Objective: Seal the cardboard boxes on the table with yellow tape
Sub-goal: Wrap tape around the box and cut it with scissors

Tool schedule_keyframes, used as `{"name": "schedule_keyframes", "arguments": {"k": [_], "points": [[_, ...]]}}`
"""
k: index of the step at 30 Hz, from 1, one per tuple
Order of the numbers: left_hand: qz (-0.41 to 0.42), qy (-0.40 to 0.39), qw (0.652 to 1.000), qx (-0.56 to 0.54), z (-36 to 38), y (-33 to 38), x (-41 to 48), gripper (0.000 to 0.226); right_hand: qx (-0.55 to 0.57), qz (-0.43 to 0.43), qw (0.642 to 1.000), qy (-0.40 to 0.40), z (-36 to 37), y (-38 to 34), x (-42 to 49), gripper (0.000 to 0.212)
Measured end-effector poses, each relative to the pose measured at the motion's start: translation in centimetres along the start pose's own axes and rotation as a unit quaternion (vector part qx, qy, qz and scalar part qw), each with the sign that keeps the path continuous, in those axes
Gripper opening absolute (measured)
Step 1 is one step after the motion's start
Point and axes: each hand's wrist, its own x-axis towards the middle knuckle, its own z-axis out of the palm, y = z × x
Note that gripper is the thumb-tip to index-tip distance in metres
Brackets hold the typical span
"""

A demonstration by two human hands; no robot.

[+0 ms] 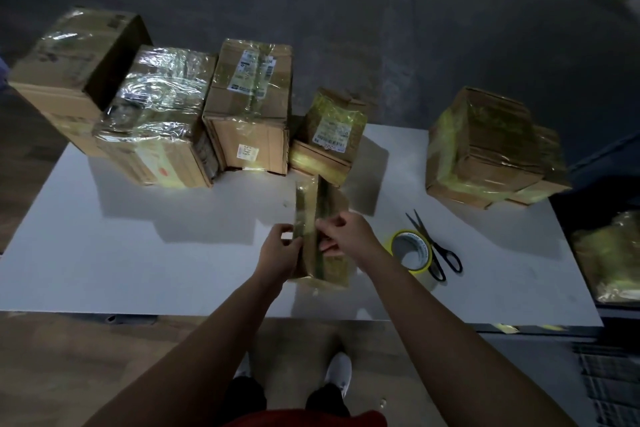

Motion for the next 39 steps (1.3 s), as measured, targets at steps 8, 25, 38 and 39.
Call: {"name": "schedule_keyframes", "arguments": {"k": [8, 25, 38, 39], "points": [[0.005, 0.013, 0.993, 0.117, -1.3, -1.1, 1.5, 0.030, -0.225, -0.033, 0.972, 0.054, 0.9, 2.8, 1.2, 0.009], [-0.091, 0.071, 0.963, 0.245, -0.5, -1.7, 4.4, 0.095, -0.305, -0.010, 0.951, 0.042, 1.4, 2.9, 1.5, 0.025], [-0.170, 0.110, 0.973, 0.106, 0.5, -2.2, 5.7, 0.084, -0.263, 0.037, 0.960, 0.091, 3.5, 2.8, 2.1, 0.059], [-0.161, 0.109, 0.973, 0.122, 0.5, -2.5, 5.5, 0.080, -0.256, 0.051, 0.960, 0.100, 3.8, 2.7, 2.3, 0.062]]}}
